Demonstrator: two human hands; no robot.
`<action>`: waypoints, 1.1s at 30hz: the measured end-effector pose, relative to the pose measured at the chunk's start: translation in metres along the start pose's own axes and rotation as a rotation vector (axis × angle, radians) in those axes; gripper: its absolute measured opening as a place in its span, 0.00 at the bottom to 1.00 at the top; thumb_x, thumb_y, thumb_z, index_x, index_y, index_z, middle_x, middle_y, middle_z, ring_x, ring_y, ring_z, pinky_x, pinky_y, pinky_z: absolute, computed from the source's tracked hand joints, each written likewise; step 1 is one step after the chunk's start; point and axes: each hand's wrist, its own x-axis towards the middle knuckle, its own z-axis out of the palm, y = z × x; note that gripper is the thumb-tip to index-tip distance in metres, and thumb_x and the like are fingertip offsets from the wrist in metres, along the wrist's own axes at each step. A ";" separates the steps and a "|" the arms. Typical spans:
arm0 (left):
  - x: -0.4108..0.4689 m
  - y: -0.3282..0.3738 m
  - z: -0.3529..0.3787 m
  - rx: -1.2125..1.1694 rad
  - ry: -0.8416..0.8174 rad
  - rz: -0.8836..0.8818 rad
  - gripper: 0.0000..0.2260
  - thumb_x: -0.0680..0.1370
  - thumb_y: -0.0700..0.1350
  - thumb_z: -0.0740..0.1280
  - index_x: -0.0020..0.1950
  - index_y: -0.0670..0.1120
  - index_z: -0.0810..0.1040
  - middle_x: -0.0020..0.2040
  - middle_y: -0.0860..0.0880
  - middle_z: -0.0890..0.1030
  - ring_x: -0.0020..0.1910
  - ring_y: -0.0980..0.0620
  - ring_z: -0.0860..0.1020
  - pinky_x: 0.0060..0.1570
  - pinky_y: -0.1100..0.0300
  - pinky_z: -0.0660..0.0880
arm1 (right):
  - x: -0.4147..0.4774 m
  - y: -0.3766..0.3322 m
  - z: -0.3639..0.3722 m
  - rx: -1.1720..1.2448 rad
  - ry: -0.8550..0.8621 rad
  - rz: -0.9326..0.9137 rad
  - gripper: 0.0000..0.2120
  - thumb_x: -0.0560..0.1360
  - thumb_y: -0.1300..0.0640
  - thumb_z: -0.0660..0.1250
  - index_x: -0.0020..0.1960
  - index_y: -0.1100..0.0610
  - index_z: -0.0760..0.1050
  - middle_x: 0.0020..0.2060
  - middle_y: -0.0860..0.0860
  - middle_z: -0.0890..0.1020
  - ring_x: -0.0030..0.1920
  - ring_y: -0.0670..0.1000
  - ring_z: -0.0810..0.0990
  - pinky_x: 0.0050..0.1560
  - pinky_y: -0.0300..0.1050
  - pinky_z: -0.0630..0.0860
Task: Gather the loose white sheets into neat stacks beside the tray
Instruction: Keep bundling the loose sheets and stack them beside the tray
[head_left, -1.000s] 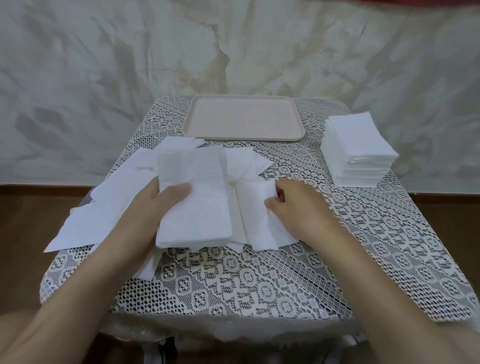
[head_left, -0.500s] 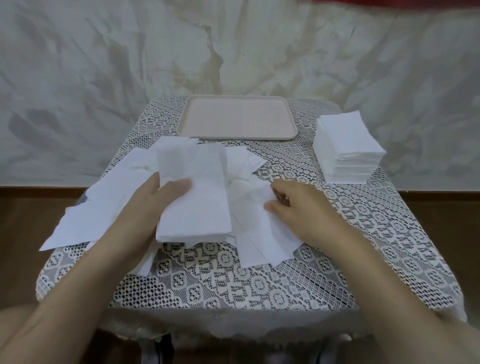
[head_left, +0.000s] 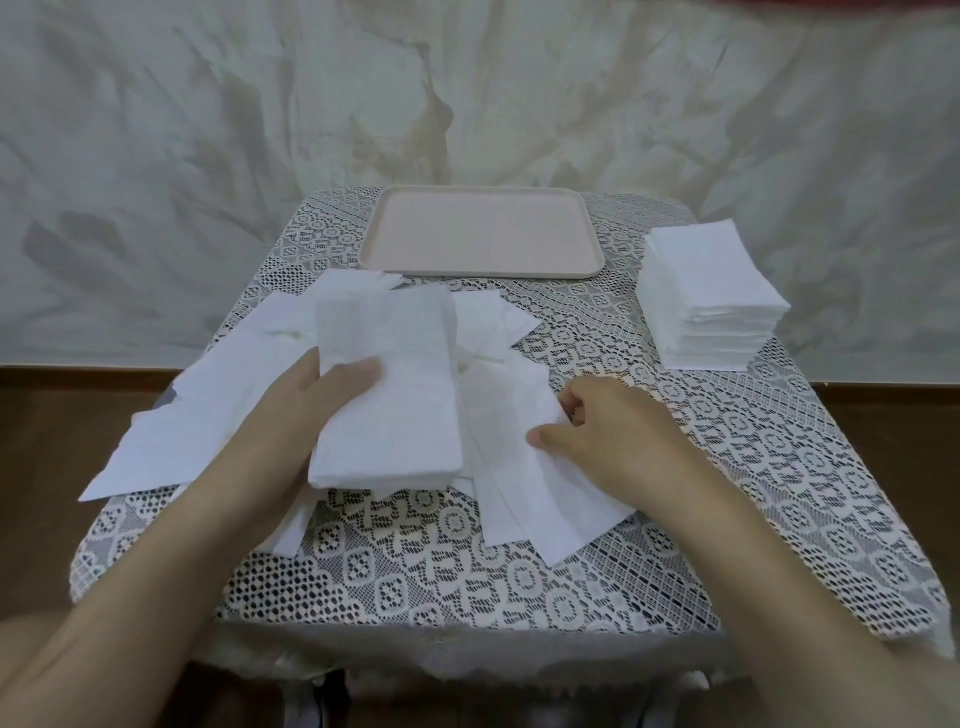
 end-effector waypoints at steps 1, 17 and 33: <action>0.000 0.000 0.000 0.004 0.002 -0.003 0.19 0.74 0.53 0.67 0.64 0.50 0.79 0.53 0.51 0.89 0.49 0.52 0.87 0.40 0.62 0.83 | 0.001 0.000 0.001 0.011 -0.010 -0.006 0.12 0.76 0.44 0.73 0.46 0.51 0.76 0.42 0.47 0.81 0.44 0.50 0.79 0.38 0.45 0.70; 0.002 0.003 -0.002 0.122 0.063 -0.025 0.25 0.71 0.58 0.69 0.66 0.50 0.79 0.63 0.46 0.85 0.63 0.45 0.83 0.67 0.43 0.77 | 0.004 0.010 -0.003 0.120 0.171 -0.160 0.09 0.79 0.52 0.70 0.42 0.54 0.75 0.34 0.47 0.78 0.36 0.50 0.75 0.38 0.45 0.70; 0.007 0.000 -0.006 0.125 0.046 -0.009 0.31 0.68 0.62 0.72 0.69 0.50 0.78 0.63 0.48 0.85 0.63 0.46 0.83 0.68 0.41 0.77 | 0.005 -0.003 0.003 0.115 0.043 -0.069 0.09 0.77 0.48 0.71 0.48 0.54 0.79 0.42 0.48 0.83 0.43 0.52 0.82 0.45 0.51 0.77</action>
